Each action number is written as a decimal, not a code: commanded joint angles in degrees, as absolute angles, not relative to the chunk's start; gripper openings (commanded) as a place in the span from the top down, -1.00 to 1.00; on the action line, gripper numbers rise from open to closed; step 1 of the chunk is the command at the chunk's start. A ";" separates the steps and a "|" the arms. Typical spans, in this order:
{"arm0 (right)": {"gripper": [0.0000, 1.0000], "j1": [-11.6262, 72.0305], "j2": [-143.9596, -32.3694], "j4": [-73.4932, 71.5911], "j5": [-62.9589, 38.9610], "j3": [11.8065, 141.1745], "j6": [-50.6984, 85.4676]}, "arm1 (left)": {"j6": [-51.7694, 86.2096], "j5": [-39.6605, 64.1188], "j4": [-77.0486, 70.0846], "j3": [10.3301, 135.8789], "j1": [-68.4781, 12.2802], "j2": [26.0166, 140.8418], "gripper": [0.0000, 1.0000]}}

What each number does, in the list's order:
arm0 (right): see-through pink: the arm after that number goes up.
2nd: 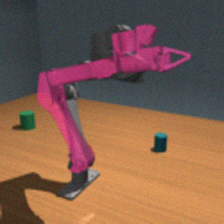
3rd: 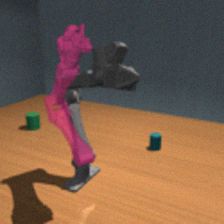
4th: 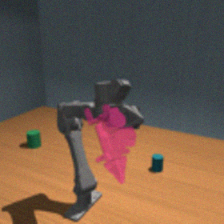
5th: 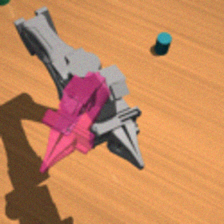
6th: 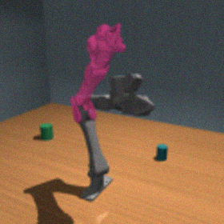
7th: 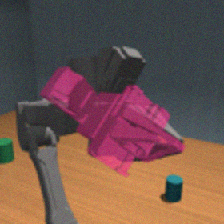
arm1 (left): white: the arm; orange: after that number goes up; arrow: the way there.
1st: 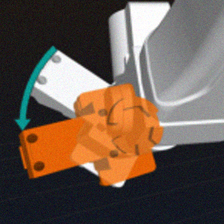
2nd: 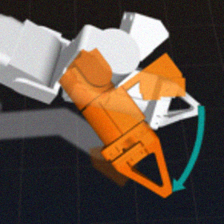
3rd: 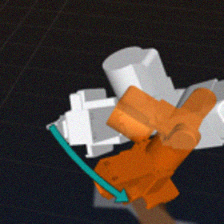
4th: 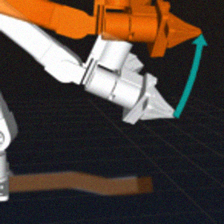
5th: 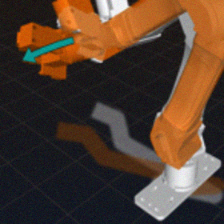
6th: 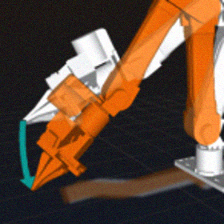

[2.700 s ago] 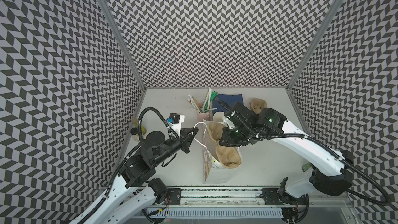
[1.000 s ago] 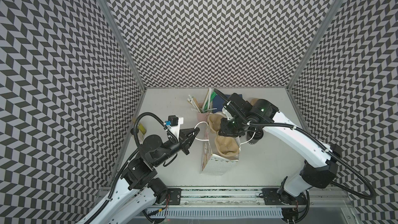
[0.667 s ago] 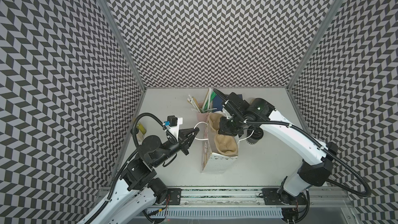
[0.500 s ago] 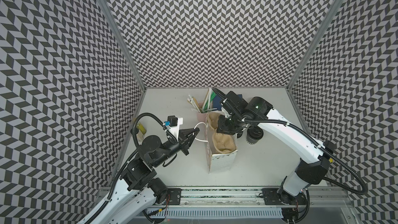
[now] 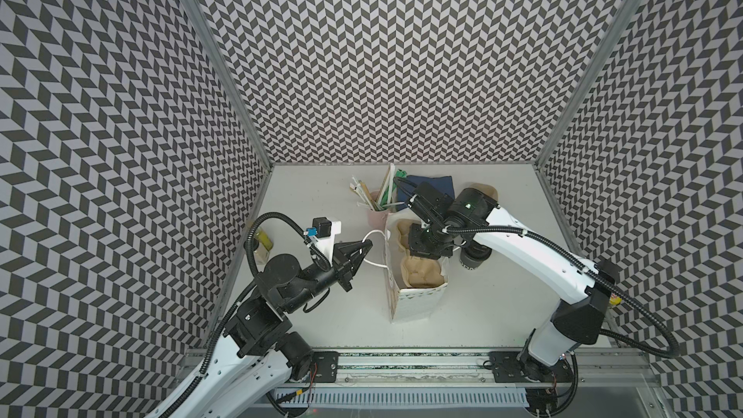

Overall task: Pack a coffee takeout order
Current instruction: Place the cup tray in the takeout bag.

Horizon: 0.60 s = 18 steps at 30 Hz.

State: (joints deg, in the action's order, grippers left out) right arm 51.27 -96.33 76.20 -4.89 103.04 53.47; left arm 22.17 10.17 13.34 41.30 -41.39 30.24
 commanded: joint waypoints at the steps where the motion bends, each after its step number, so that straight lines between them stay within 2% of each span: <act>1: 1.00 51.75 -96.22 75.85 -2.72 106.48 54.78 | 22.32 10.28 12.28 41.04 -41.69 29.47 1.00; 9: 1.00 53.34 -97.73 75.89 -1.09 101.00 53.19 | 22.32 10.39 12.13 41.22 -41.66 30.09 1.00; 18: 1.00 53.86 -99.37 75.94 0.45 100.81 52.11 | 22.32 11.08 11.78 41.22 -41.49 30.68 1.00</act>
